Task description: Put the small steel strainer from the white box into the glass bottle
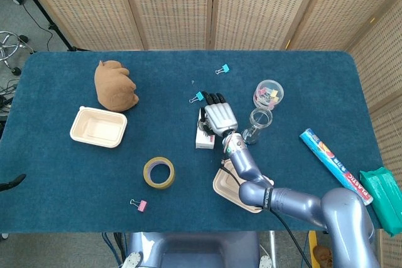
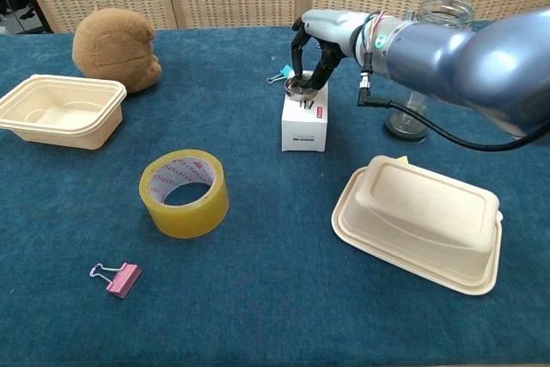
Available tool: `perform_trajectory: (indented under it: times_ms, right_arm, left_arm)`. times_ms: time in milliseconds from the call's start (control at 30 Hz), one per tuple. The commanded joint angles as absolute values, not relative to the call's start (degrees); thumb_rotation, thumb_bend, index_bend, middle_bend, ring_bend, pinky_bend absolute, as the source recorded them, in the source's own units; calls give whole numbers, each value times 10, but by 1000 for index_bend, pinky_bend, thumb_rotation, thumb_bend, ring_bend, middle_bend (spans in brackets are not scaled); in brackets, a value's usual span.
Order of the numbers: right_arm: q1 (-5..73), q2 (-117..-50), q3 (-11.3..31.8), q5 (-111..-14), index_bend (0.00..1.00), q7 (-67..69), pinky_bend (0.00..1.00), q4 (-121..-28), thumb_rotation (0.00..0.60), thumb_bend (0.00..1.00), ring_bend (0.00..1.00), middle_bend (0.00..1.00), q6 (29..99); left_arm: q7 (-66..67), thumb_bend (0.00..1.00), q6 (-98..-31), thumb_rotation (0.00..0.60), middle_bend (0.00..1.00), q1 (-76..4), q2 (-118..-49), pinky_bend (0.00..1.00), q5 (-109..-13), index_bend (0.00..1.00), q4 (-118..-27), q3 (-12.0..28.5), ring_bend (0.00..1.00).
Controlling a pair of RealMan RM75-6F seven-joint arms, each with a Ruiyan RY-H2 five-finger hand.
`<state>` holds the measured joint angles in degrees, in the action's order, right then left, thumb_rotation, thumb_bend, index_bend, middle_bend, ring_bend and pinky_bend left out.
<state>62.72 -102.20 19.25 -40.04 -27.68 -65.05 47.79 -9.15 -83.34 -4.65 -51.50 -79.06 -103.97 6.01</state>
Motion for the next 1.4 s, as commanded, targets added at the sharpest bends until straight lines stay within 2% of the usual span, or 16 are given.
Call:
perform_trajectory:
  times_ms: [33,167,500,667,867,1133,1400]
  right_arm:
    - [627,-1024,192,-401,550,-276,0,-647,600,450,0,0,478]
    - [627,-1025,192,-401,583,-275,0,-645,600,532,0,0,477]
    - [620,-1009,196,-416,639,-270,0,-677,600,644,0,0,492]
    - [615,-990,200,-426,654,-270,0,-710,600,652,0,0,509]
    - [606,-946,208,-434,656,-287,0,-784,600,652,0,0,541]
    - [585,-851,223,-443,659,-327,0,-909,600,653,0,0,603]
    - [561,-768,228,-442,663,-347,0,-989,600,653,0,0,639]
  left_arm:
    - [-92,114,-833,600,0,-47,-515,0,-790,0,-1040,60,0]
    - [-91,113,-833,600,0,-47,-515,0,-790,0,-1041,60,0]
    - [-91,113,-832,600,0,-47,-515,0,-789,0,-1040,60,0]
    - [-87,114,-833,600,0,-47,-516,0,-791,0,-1042,59,0]
    - [-85,114,-835,600,0,-47,-517,0,-792,0,-1041,59,0]
    - [-85,114,-836,600,0,-46,-517,0,-796,0,-1043,57,0]
    - [-72,114,-838,600,0,-47,-521,0,-798,0,-1047,56,0]
